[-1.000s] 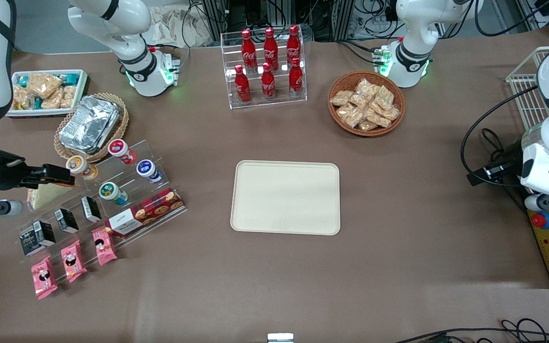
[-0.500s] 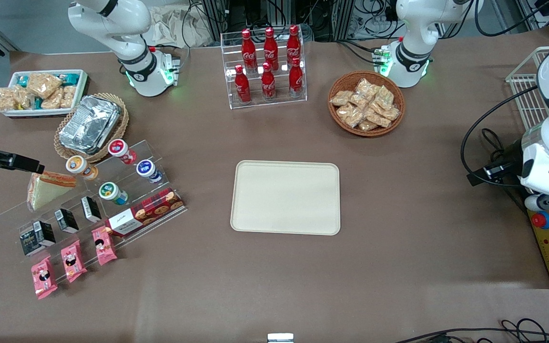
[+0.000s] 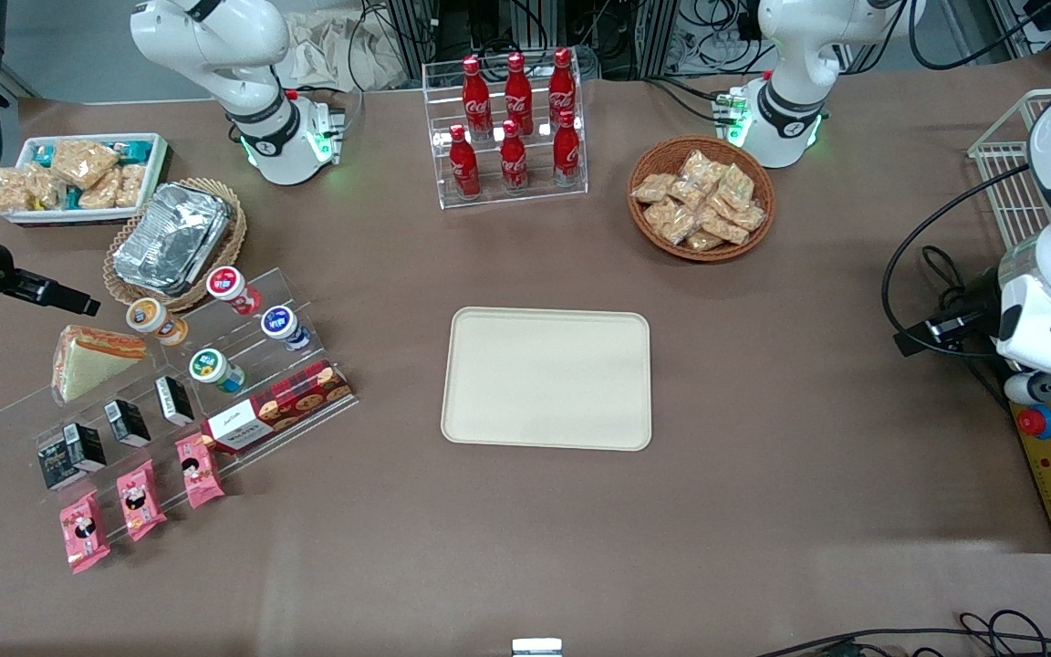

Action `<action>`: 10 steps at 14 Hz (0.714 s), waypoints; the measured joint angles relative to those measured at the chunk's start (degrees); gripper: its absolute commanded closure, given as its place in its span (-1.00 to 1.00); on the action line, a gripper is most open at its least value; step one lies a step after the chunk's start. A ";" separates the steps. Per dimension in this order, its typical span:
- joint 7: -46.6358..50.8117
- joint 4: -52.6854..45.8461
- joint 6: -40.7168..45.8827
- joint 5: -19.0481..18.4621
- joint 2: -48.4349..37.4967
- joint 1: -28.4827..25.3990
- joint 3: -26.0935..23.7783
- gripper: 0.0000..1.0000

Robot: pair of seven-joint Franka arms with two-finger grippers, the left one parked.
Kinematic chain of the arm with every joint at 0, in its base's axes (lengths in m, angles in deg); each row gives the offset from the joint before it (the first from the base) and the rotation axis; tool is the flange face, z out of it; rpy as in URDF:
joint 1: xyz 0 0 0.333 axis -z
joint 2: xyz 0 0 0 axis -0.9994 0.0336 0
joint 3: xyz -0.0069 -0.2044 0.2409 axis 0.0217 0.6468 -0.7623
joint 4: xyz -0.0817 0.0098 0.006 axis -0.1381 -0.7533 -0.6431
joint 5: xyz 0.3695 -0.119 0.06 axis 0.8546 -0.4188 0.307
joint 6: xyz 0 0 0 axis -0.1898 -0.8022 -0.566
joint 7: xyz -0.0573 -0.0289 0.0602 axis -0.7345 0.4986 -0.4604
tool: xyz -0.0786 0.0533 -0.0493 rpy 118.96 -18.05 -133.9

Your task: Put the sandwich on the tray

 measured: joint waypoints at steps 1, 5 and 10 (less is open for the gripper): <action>-0.12 0.30 -0.13 -0.58 0.14 0.02 0.25 -0.96; -0.65 0.76 -0.28 -1.60 0.28 0.02 1.00 -0.96; -0.71 0.73 -0.66 -1.86 0.29 0.18 1.18 -0.96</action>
